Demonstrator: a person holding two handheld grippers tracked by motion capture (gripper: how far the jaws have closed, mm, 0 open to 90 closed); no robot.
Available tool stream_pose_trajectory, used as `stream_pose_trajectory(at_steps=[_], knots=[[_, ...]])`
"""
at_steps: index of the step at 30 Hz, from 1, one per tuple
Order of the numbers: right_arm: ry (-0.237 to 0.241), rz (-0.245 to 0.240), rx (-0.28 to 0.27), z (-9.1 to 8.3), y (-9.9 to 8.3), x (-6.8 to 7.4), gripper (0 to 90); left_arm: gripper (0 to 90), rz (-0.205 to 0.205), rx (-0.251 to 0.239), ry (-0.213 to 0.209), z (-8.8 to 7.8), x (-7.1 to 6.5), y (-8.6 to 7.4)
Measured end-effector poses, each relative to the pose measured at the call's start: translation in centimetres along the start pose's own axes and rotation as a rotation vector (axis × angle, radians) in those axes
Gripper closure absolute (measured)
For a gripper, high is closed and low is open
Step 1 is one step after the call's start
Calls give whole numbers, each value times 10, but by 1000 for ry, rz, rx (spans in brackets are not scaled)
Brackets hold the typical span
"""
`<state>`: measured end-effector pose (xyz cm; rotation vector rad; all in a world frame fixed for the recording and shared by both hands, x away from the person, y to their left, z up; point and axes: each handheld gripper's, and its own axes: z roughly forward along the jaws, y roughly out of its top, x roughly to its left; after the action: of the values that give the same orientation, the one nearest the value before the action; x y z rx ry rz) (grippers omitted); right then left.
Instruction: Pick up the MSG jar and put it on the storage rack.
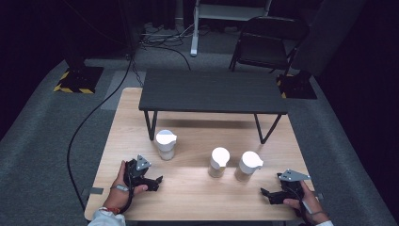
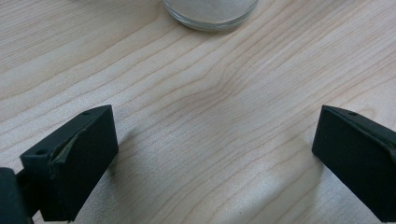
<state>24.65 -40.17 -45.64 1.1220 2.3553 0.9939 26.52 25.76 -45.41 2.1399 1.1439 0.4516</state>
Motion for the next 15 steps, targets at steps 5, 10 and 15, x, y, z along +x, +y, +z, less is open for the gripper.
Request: stream_pose_trajectory(at_steps=[5, 10, 15], knots=[[-1, 1, 0, 0, 0, 0, 0, 0, -1, 0, 2, 0, 0, 0], [-5, 4, 0, 0, 0, 1, 0, 1, -2, 1, 1, 0, 0, 0], [-6, 5, 0, 0, 0, 1, 0, 0, -3, 2, 1, 0, 0, 1]])
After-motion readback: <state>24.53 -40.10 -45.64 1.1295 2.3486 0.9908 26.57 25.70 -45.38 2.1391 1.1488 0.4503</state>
